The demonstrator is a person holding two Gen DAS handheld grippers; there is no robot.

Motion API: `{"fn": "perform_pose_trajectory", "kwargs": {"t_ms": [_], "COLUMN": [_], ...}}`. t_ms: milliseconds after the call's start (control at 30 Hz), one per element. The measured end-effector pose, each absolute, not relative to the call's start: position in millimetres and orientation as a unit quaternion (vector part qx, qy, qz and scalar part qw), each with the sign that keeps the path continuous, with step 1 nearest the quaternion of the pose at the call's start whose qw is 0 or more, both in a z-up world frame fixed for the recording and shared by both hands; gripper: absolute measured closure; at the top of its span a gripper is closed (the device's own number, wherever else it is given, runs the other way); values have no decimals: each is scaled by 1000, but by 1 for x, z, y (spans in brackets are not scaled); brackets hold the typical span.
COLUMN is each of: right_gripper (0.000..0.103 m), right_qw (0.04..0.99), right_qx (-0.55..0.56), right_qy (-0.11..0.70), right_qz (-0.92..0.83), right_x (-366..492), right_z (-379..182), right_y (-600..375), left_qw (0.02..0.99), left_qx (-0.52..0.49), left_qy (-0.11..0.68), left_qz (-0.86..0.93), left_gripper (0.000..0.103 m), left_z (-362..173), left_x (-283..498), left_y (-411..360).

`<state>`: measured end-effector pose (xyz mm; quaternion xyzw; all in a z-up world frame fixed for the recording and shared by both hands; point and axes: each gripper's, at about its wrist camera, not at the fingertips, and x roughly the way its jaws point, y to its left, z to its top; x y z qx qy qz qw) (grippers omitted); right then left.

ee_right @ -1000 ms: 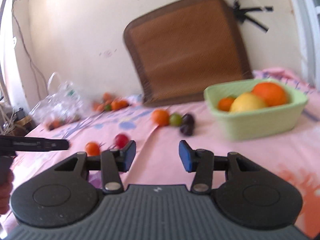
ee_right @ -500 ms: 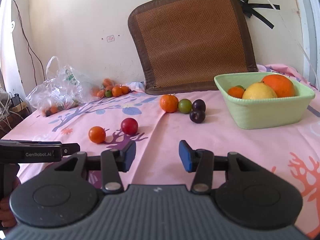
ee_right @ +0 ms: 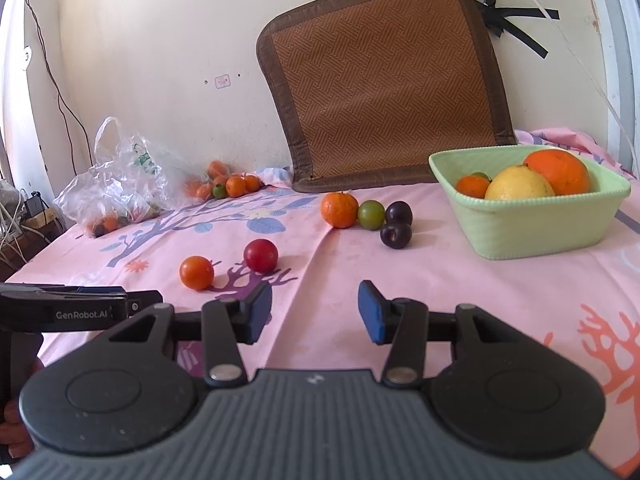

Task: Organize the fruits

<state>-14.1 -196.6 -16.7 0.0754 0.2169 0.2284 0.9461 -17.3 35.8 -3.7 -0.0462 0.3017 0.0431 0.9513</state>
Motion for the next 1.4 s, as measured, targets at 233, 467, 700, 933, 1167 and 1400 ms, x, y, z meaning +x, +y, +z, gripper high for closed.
{"fn": "perform_pose_trajectory", "kwargs": {"t_ms": [233,467,700,933,1167,1400], "right_gripper": [52,52,52,53,54,63], "right_qw": [946,945,945,938,927,903], "right_qx": [80,80,77,72,33,26], "right_qy": [215,216,219,234,233,267], "right_qz": [231,232,231,247,292,335], "right_x": [-15,-14,-14,-1,27,64], "right_z": [-16,-16,-16,-14,-2,-4], "right_y": [-198,-198,-197,-194,-171,-151], "left_qw": [953,954,955,954,955,950], "left_qx": [-49,-53,-58,-62,-19,-3], "left_qy": [296,293,290,293,292,309], "left_qz": [39,34,30,-11,-35,-43], "left_gripper": [44,43,42,39,40,50], "left_z": [-3,-2,-2,0,5,-1], "left_x": [-20,-20,-22,-16,7,27], "left_y": [36,38,39,36,15,9]}}
